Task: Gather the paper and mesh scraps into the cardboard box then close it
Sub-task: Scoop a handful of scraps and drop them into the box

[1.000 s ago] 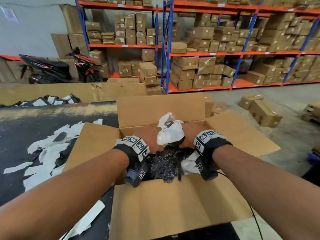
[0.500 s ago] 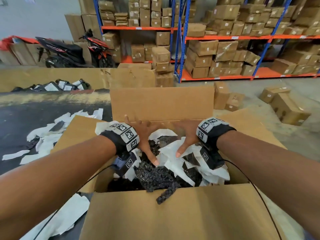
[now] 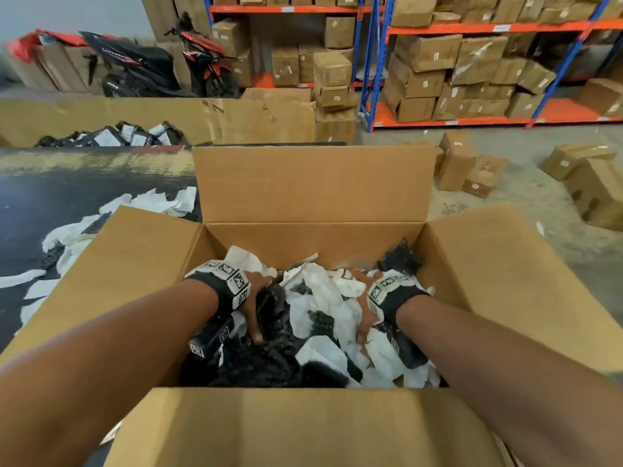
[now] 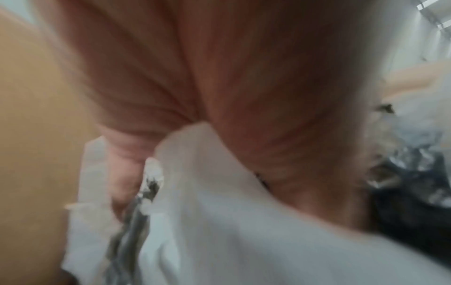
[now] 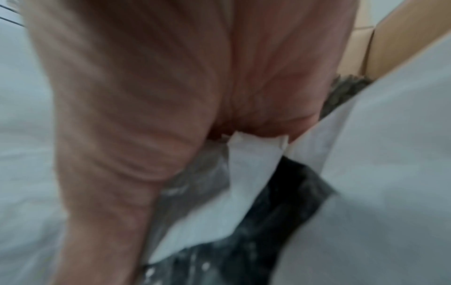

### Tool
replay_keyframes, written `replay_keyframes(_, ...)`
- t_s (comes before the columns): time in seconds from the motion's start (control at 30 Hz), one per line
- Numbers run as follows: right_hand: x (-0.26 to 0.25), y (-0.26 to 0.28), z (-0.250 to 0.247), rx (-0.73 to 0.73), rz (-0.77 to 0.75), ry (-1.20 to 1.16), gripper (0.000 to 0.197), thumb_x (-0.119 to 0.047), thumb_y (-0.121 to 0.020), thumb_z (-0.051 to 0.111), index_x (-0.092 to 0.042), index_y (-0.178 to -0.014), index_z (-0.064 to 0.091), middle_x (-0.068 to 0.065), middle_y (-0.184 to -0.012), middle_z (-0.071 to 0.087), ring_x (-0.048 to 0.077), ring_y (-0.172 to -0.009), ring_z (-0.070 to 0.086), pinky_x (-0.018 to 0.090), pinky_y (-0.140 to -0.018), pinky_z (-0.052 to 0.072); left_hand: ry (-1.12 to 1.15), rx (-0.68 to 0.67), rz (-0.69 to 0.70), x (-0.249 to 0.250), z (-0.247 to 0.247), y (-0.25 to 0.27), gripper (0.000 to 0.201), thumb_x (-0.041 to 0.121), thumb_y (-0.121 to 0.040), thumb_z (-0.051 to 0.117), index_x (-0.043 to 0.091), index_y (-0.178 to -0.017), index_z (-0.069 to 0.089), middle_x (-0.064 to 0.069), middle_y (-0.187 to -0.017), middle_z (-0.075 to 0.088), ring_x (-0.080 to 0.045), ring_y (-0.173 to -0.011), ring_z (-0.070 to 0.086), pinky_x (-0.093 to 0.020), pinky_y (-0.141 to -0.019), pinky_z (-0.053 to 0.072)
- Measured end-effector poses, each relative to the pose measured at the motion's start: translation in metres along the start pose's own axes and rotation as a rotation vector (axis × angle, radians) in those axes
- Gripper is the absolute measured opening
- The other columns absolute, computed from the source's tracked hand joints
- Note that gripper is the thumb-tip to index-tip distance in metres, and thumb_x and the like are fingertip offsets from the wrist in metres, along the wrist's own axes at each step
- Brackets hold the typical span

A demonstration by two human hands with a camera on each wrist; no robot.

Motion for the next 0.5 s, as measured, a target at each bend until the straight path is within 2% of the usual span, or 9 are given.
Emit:
replay_keyframes(0.07,-0.008,0.013,-0.017,-0.084,-0.111,0.003,0.139,-0.069,-0.051,0.086,-0.027,-0.159,0.008,-0.002,-0.163,0.017,0.025,-0.145,0.03,0.045,-0.12,0.026,-0.046,0.118,-0.024,-0.003,-0.015,0.003,0.108,0.046,-0.06,0.094,0.017,-0.148,0.038,-0.01,-0.143,0.054,-0.028,-0.129,0.054,-0.037,-0.107,0.045)
replay_keyframes(0.1,-0.012,0.019,-0.026,-0.108,-0.148,0.01,0.143,-0.068,-0.045,0.09,-0.03,-0.159,0.012,-0.001,-0.164,0.02,0.024,-0.144,0.031,0.044,-0.119,0.027,-0.071,0.15,-0.01,-0.001,-0.022,0.006,0.106,0.04,-0.063,0.094,0.017,-0.149,0.036,-0.012,-0.142,0.054,-0.03,-0.128,0.054,-0.037,-0.105,0.046)
replay_keyframes(0.13,-0.014,0.024,-0.033,-0.121,-0.164,0.005,0.144,-0.068,-0.042,0.091,-0.03,-0.158,0.015,-0.001,-0.164,0.022,0.025,-0.146,0.031,0.045,-0.119,0.028,-0.084,0.161,0.011,0.0,-0.027,0.009,0.112,0.037,-0.063,0.094,0.018,-0.153,0.03,-0.013,-0.144,0.052,-0.031,-0.131,0.051,-0.037,-0.105,0.045)
replay_keyframes(0.2,-0.014,0.029,-0.045,-0.112,-0.185,-0.043,0.138,-0.063,-0.049,0.091,-0.027,-0.159,0.014,0.0,-0.164,0.021,0.027,-0.149,0.026,0.047,-0.12,0.025,-0.06,0.149,0.039,-0.001,-0.037,0.014,0.133,0.038,-0.058,0.097,0.02,-0.159,0.013,-0.012,-0.157,0.036,-0.031,-0.142,0.04,-0.038,-0.11,0.039)
replay_keyframes(0.3,-0.018,0.042,-0.071,0.007,-0.231,-0.163,0.119,-0.06,-0.055,0.09,-0.027,-0.153,0.031,0.001,-0.157,0.037,0.027,-0.142,0.037,0.039,-0.116,0.03,-0.083,0.074,0.051,-0.003,-0.042,0.021,0.155,0.056,-0.046,0.096,0.031,-0.159,-0.008,-0.007,-0.168,0.009,-0.032,-0.151,0.022,-0.05,-0.119,0.029)
replay_keyframes(0.37,-0.023,0.045,-0.078,0.085,-0.256,-0.179,0.131,-0.066,-0.052,0.088,-0.029,-0.157,0.02,0.001,-0.164,0.021,0.028,-0.149,0.024,0.047,-0.12,0.022,-0.107,0.034,0.075,0.005,-0.035,0.02,0.157,0.065,-0.043,0.093,0.035,-0.158,-0.011,-0.005,-0.168,0.007,-0.032,-0.151,0.021,-0.052,-0.12,0.027)
replay_keyframes(0.43,-0.03,0.045,-0.068,0.044,-0.275,-0.107,0.138,-0.061,-0.055,0.09,-0.028,-0.16,0.005,0.001,-0.167,0.004,0.029,-0.152,0.01,0.05,-0.122,0.015,-0.14,0.029,0.092,0.019,-0.022,0.014,0.155,0.061,-0.048,0.093,0.029,-0.158,-0.011,-0.006,-0.166,0.011,-0.032,-0.15,0.024,-0.049,-0.12,0.027)
replay_keyframes(0.5,-0.033,0.035,-0.044,-0.063,-0.208,-0.023,0.142,-0.058,-0.058,0.089,-0.029,-0.159,-0.006,0.003,-0.167,0.0,0.03,-0.152,0.009,0.049,-0.121,0.016,-0.123,0.028,0.097,0.03,-0.008,0.002,0.156,0.059,-0.048,0.094,0.023,-0.16,-0.009,-0.009,-0.166,0.01,-0.033,-0.15,0.022,-0.049,-0.121,0.026)
Point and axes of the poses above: each hand's wrist, its own y-axis away from the middle knuckle, its own z-axis out of the palm, x = y × z, the point moved 7 cm from there along -y, towards the middle knuckle
